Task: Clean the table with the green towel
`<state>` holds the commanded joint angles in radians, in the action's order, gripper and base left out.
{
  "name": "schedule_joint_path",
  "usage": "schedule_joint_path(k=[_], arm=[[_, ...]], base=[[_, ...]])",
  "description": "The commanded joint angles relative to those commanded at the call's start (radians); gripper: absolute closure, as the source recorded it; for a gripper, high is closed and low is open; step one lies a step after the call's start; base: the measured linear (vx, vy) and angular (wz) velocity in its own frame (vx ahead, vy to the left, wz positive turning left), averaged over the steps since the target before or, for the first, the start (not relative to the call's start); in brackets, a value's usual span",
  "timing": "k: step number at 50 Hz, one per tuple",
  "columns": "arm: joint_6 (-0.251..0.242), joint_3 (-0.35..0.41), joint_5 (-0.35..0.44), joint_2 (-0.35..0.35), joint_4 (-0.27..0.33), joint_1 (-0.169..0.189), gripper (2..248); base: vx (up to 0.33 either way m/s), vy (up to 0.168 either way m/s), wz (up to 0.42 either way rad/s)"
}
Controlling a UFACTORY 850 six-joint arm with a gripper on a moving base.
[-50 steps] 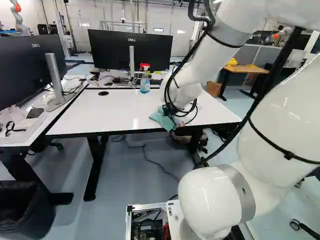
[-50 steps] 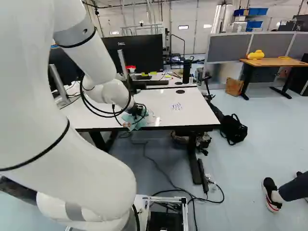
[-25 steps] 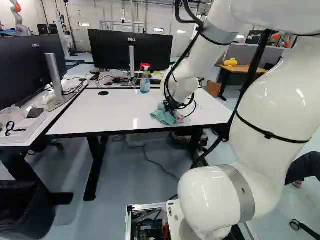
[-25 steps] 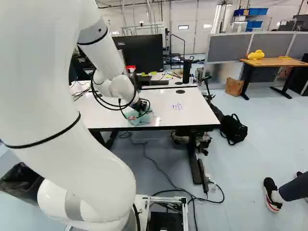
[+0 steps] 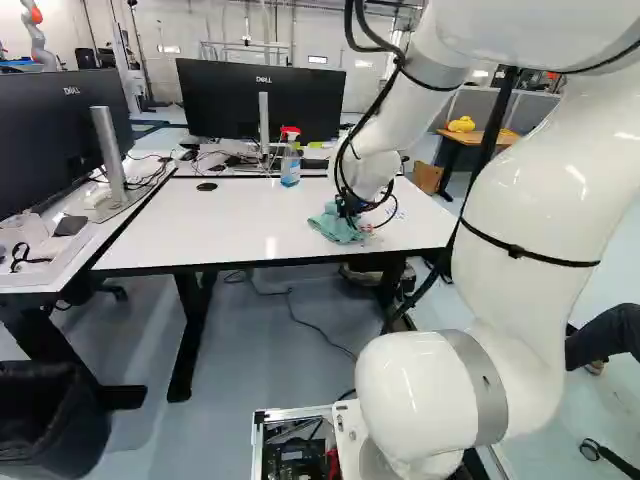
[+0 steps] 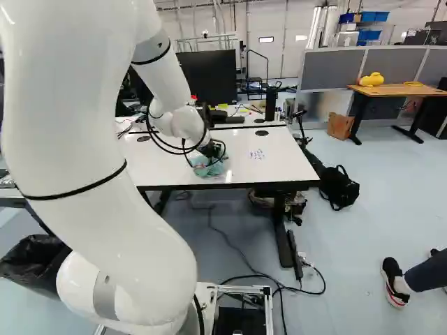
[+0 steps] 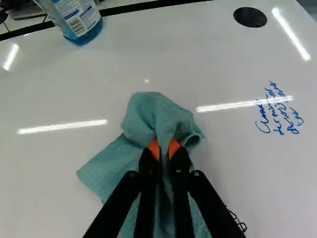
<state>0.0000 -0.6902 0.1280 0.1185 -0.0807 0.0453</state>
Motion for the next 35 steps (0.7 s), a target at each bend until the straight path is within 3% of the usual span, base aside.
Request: schedule_joint_path(k=[35], arm=[[0.000, 0.149, 0.000, -0.141, 0.000, 0.077, 210]], base=[[0.000, 0.000, 0.000]])
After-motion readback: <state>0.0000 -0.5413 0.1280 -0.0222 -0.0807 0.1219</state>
